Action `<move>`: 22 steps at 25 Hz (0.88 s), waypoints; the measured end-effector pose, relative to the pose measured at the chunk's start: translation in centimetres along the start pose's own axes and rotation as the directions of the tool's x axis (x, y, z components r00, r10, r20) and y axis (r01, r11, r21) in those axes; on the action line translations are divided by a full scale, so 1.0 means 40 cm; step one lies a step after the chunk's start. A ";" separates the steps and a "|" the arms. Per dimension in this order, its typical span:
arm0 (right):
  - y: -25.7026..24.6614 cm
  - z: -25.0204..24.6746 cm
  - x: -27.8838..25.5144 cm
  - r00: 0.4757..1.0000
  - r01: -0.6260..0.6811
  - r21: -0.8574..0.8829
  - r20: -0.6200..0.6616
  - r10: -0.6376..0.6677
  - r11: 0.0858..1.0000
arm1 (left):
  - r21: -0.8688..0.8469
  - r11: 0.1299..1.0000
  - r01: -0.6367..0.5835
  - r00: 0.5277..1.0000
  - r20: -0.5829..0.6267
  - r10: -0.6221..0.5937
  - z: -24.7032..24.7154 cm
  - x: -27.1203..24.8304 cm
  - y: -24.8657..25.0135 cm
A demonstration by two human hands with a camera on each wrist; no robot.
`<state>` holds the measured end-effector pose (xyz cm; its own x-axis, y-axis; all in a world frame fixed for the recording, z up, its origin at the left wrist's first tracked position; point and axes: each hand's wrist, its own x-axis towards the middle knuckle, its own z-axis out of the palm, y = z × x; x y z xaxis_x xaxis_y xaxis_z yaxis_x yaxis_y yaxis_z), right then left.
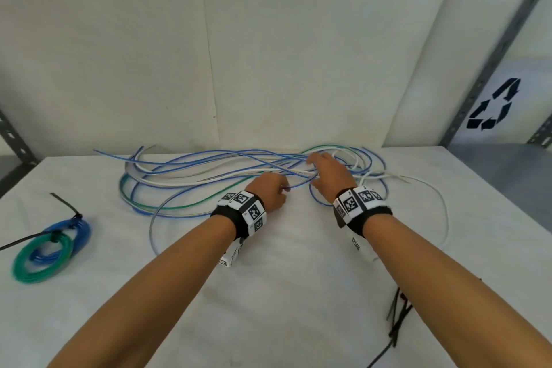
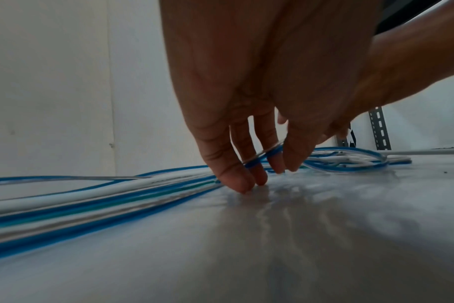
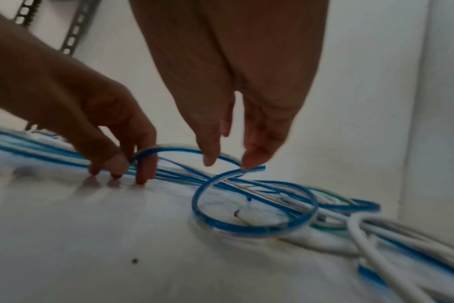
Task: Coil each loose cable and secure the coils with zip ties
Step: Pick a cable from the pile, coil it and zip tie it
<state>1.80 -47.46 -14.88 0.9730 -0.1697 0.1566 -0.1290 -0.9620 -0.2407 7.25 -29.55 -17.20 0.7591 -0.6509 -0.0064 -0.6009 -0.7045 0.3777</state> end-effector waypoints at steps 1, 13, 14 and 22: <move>0.016 -0.004 0.001 0.994 -0.107 0.001 -0.028 0.107 0.994 | 0.005 1.000 0.008 1.000 0.004 -0.008 -0.004 -0.006 -0.006; 0.021 -0.179 0.058 0.784 -0.143 0.546 -0.446 0.431 0.825 | -0.146 0.987 -0.061 0.958 -0.285 0.017 -0.094 -0.037 -0.034; -0.008 -0.207 0.061 0.766 -0.038 0.615 -0.489 0.418 0.788 | -0.217 0.966 -0.137 0.905 -0.423 0.033 -0.123 -0.030 -0.021; -0.210 -0.340 -0.025 0.977 0.199 0.883 -0.145 -0.156 0.425 | -0.362 0.857 -0.368 0.834 -0.535 0.133 -0.360 -0.023 0.059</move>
<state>-0.67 -42.11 0.02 0.9431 -0.0467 0.3291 0.3074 -0.2539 -0.9171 8.75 -26.55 -2.98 0.6874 -0.4857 0.5400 -0.7037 -0.2614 0.6607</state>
